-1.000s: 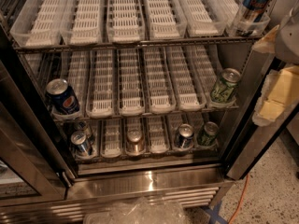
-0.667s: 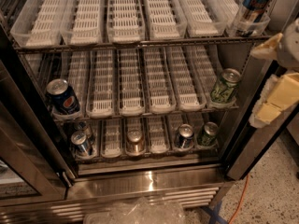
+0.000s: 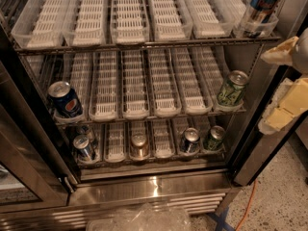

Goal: Pick redbull can from bottom shelf of fridge

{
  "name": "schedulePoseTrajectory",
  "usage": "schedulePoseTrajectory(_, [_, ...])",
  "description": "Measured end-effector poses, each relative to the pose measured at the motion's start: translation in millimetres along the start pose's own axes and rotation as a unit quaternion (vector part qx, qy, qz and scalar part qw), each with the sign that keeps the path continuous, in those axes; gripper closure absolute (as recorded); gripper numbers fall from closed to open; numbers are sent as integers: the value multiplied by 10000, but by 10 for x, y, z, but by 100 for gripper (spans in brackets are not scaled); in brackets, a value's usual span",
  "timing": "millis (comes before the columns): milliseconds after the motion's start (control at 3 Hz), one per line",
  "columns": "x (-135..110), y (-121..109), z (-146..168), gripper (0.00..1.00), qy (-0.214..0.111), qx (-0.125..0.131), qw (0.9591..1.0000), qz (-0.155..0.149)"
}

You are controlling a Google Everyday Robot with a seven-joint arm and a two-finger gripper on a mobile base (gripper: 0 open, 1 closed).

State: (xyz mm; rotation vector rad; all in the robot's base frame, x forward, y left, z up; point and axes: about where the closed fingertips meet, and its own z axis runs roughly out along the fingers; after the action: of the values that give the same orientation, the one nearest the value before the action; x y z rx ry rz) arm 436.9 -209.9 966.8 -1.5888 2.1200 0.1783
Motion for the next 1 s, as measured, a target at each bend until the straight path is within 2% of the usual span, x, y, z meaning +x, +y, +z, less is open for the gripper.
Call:
schedulePoseTrajectory(333, [-88,135,102,0,-406,-440,9982,19])
schedulePoseTrajectory(667, [-250,634,332,0,-1186,-1441,9824,-84])
schedulePoseTrajectory(1000, [-597,1216,446,0,-2006,-2456,9479,-304])
